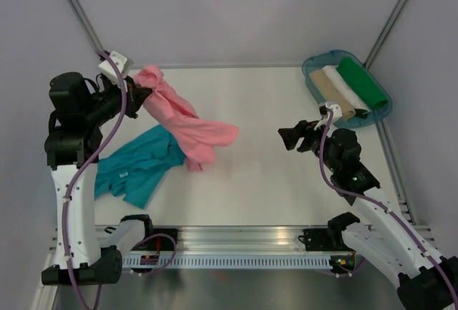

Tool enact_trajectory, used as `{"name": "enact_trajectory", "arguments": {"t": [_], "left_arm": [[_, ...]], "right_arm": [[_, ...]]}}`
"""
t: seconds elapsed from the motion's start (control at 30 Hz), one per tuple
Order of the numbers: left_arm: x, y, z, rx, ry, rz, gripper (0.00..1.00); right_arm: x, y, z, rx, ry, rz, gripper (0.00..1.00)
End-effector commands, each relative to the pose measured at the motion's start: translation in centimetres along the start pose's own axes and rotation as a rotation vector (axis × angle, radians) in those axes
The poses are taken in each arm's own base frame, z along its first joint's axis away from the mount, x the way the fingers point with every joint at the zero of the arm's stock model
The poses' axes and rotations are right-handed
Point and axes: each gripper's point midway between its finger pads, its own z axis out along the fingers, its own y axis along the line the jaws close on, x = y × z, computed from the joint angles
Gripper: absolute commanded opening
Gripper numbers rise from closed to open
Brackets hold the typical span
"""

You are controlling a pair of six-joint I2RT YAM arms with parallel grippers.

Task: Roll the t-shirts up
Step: Move the tshirt to the center of the board, then flatten the tshirt

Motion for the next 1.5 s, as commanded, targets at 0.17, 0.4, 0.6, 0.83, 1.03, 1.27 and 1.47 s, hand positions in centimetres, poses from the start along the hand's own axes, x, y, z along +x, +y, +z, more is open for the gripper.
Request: {"name": "enact_trajectory", "arguments": {"t": [0.17,0.4,0.6,0.83,1.03,1.27,1.47], "left_arm": [[8.3,-9.5,6.8,0.38,0.259,-0.111,0.02],[13.0,-18.2,9.9,0.636,0.402,0.077,0.59],[20.2,-13.1,11.6,0.396,0.633,0.12,0.99],[29.5,1.1,9.9,-0.042,0.78,-0.149,0.84],[37.3,3.2,6.2,-0.211,0.956,-0.052,0.87],[42.7,9.3,-1.9,-0.483,1.101,-0.081,0.7],[42.8,11.0,-5.0,-0.565,1.08,-0.112,0.68]], "right_arm": [[-1.4,1.8,0.5,-0.06,0.014,0.021,0.73],[0.5,2.2,2.0,-0.078,0.086,0.087,0.79],[3.9,1.7,3.3,-0.035,0.195,0.123,0.86],[9.8,2.8,6.1,-0.016,0.35,0.118,0.85],[14.9,2.0,9.0,0.075,0.509,0.094,0.83],[17.6,1.0,9.7,0.122,0.563,0.088,0.56],[13.7,1.7,11.1,0.118,0.51,0.003,0.0]]}}
